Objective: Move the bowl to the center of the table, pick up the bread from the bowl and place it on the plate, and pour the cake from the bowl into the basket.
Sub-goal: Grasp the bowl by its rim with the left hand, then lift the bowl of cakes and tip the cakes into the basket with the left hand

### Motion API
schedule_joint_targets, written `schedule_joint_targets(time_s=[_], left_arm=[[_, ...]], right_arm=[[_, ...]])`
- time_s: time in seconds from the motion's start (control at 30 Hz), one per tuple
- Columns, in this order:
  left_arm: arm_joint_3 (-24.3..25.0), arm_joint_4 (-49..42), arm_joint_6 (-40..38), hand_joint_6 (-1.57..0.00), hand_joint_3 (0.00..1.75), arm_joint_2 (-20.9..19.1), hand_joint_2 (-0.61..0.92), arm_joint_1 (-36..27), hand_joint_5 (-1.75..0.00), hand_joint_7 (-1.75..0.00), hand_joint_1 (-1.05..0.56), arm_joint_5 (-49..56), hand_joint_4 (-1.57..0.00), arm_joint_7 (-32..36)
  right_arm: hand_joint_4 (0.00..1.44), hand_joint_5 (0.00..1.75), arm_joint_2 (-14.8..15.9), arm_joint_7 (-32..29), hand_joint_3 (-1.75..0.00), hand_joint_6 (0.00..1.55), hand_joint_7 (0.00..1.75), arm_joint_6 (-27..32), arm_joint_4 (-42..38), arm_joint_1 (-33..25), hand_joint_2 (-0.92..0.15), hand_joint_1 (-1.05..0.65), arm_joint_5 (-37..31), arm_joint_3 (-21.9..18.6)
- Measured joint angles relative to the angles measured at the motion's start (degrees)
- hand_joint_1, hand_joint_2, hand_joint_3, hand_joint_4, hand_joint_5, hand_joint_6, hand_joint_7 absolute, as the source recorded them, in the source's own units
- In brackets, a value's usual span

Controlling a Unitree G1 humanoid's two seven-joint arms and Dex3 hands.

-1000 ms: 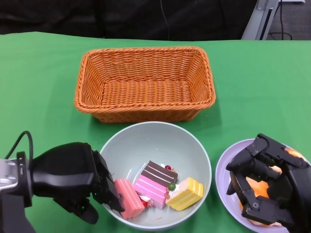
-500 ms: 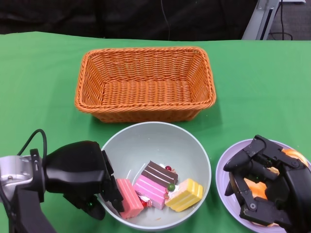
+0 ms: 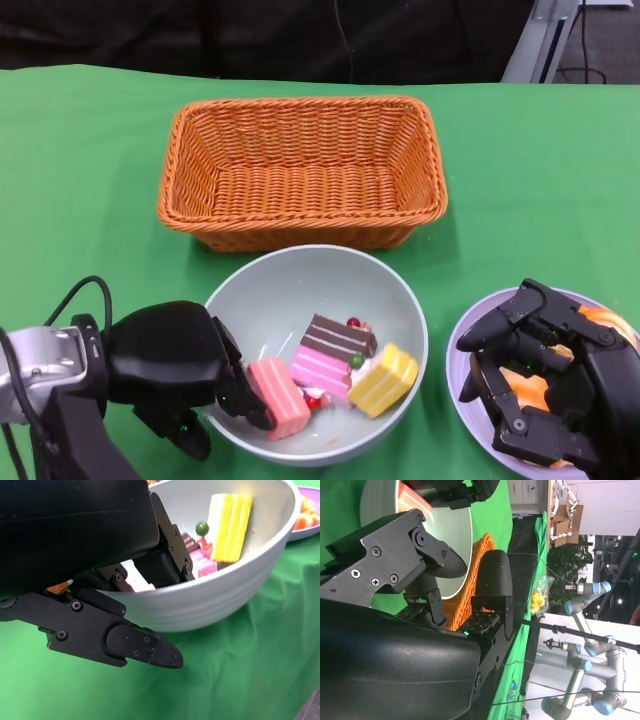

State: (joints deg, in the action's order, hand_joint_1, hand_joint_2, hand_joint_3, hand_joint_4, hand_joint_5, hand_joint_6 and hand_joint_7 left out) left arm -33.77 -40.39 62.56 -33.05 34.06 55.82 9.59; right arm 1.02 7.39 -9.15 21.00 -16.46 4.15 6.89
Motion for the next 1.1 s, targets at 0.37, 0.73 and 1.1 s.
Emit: schedule_joint_targets(time_s=[0.37,0.73,1.1], left_arm=[[0.0,2.2,-2.2,-0.68,0.11,-0.7,0.92,-2.1,-0.09,-0.05,-0.58,-1.4,-0.68,-2.0],[0.0,1.8,-1.7,-1.09,0.11,-0.7,0.92,-2.1,-0.17,-0.11,-0.29,0.2,-1.18,2.7],[-2.3,-0.9,-4.3,-0.73,0.15,0.7,0.92,-2.1,-1.59,-1.03,-0.27,3.8,-0.68,13.8]], right_arm=[[0.69,1.54,-0.1,-0.2,-1.07,0.67,1.24,0.0,0.0,-0.1,-0.6,0.0,-0.1,0.0],[0.71,1.53,0.0,-0.6,-1.07,0.68,1.25,1.0,0.7,-0.7,-0.57,-0.02,-0.4,-0.1],[0.71,1.56,-0.2,-0.8,-1.13,0.67,1.29,0.7,0.6,-0.7,-0.54,-0.02,-0.6,-0.1]])
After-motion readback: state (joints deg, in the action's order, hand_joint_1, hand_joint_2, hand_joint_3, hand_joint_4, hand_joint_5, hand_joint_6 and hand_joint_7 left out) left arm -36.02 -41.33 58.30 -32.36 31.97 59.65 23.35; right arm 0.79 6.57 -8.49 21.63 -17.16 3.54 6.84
